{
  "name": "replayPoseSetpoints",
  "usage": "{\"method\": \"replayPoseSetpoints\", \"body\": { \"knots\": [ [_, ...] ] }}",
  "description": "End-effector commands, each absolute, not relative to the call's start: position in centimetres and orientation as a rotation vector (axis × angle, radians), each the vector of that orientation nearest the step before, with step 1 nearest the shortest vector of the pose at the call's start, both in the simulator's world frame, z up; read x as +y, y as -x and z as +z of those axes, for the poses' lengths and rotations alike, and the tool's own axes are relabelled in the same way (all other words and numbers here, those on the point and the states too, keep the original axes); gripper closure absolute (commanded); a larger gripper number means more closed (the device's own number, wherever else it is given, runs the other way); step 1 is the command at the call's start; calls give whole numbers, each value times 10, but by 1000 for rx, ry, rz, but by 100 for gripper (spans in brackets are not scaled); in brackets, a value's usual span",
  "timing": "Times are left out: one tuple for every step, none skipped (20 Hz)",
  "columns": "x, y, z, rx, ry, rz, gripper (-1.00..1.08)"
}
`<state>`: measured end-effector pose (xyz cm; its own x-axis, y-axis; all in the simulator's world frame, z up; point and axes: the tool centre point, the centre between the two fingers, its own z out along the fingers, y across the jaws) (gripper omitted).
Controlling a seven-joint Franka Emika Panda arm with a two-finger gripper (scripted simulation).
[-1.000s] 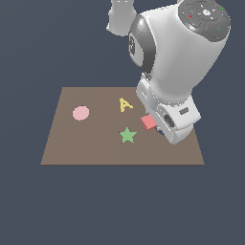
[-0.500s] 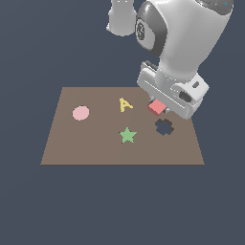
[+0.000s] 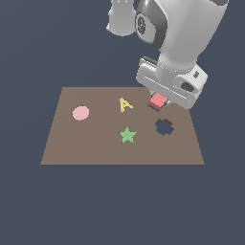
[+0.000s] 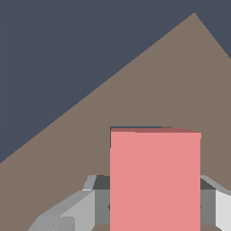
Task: Insert a designated object into the corresponding slot on a board.
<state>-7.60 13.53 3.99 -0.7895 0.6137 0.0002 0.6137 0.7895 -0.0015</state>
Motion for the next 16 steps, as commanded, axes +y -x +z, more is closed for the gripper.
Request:
{"method": "replayPoseSetpoints", "body": {
  "knots": [
    [135,77,40,-2976,1008,2,108],
    [135,77,40,-2975,1011,2,108],
    [135,76,40,-2974,1014,2,108],
    [135,76,40,-2973,1015,2,108],
    [135,77,40,-2973,1014,2,108],
    [135,77,40,-2973,1014,2,108],
    [135,76,38,-2973,1014,2,108],
    [135,76,36,-2973,1014,2,108],
    [135,76,34,-2973,1015,2,108],
    [135,76,32,-2973,1015,2,108],
    [135,76,31,-2973,1015,2,108],
    [135,76,30,-2973,1015,2,108],
    [135,76,30,-2973,1015,2,-92],
    [135,76,30,-2973,1015,2,-92],
    [135,76,30,-2973,1015,2,-92],
    [135,76,30,-2973,1015,2,-92]
  ]
}}
